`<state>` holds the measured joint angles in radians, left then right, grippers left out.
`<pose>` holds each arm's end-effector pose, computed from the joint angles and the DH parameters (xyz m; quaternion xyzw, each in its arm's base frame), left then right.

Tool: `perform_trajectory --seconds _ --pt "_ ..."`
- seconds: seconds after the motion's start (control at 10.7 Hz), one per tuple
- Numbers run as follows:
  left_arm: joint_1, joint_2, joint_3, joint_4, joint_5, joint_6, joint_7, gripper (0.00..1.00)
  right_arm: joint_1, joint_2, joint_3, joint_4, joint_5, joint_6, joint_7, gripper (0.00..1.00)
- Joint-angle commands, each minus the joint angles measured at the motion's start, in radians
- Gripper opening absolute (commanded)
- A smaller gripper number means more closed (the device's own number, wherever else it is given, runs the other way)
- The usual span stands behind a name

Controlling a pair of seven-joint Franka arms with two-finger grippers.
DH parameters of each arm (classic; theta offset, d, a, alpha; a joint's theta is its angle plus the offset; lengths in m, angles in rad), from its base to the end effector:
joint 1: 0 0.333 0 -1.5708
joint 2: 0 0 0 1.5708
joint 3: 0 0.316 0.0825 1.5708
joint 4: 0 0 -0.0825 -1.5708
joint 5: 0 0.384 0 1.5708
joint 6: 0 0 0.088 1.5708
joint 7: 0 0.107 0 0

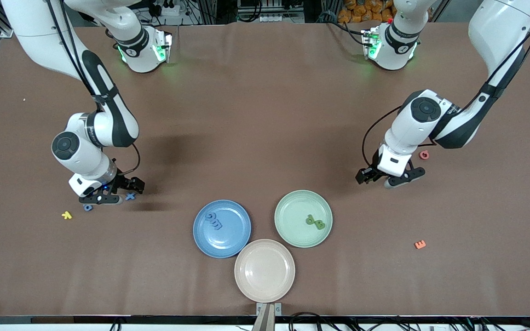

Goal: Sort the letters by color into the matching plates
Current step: 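Carry u to the green plate while the right gripper grasps blue x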

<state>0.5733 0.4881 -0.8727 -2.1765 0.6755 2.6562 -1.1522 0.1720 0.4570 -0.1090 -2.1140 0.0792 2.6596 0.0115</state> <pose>0.5458 -0.1799 0.2612 0.9749 0.1867 0.0939 0.0765 0.5867 0.0351 0.2044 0.9989 -0.0018 0.0464 0.0021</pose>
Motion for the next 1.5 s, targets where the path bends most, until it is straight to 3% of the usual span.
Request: perform_trajectory --seconds 0.0,0.28,0.66,0.84,1.03,1.12,1.22,1.41 --pt "-0.087 0.174 0.003 0.174 -0.017 -0.006 -0.102 0.0 0.004 0.028 0.0 -0.004 0.01 0.042 0.002 1.0" --pt "-0.223 0.198 0.092 0.262 -0.019 -0.002 -0.225 0.0 -0.002 0.04 0.002 0.005 0.011 0.042 0.001 1.0" --pt "-0.331 0.259 0.129 0.381 -0.02 -0.002 -0.332 0.0 -0.006 0.08 0.002 0.041 0.011 0.042 -0.002 1.0" --pt "-0.455 0.268 0.222 0.446 -0.024 -0.002 -0.426 0.0 -0.008 0.092 0.002 0.06 0.011 0.042 -0.002 1.0" --pt "-0.524 0.285 0.254 0.483 -0.039 -0.002 -0.492 0.0 -0.009 0.103 0.002 0.078 0.011 0.04 -0.001 0.99" --pt "-0.535 0.29 0.256 0.484 -0.037 -0.002 -0.494 0.11 -0.009 0.104 0.002 0.078 0.011 0.04 -0.001 0.94" --pt "-0.537 0.291 0.264 0.484 -0.028 -0.002 -0.488 0.99 -0.011 0.104 0.002 0.077 0.011 0.04 -0.007 0.86" --pt "-0.537 0.282 0.277 0.483 -0.027 -0.004 -0.494 1.0 -0.017 0.104 0.002 0.075 0.011 0.04 -0.015 0.76"
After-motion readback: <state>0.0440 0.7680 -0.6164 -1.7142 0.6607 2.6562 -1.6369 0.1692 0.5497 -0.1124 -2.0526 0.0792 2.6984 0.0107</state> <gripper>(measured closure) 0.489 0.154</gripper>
